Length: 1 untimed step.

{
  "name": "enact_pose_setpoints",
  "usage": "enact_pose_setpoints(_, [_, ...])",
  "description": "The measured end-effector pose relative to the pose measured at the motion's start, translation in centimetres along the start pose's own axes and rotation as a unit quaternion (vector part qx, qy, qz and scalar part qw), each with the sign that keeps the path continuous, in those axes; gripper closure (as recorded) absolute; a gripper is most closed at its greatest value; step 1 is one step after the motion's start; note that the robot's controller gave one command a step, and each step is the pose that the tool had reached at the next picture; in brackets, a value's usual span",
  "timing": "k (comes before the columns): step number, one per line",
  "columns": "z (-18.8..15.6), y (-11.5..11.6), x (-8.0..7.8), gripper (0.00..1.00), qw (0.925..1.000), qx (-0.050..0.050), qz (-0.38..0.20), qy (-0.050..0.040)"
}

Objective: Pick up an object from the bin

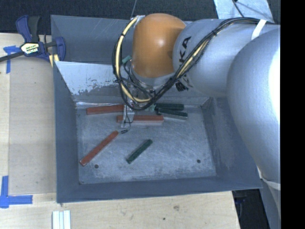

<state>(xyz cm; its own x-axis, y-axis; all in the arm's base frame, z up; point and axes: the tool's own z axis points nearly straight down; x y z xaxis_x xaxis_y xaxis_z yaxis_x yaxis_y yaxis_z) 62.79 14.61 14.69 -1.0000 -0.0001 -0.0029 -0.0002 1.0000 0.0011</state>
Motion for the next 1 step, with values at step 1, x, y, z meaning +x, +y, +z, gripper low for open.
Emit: enact_pose_setpoints(1, [4.27,-4.63,0.46,0.00,1.0000,-0.001,0.004,-0.0032])
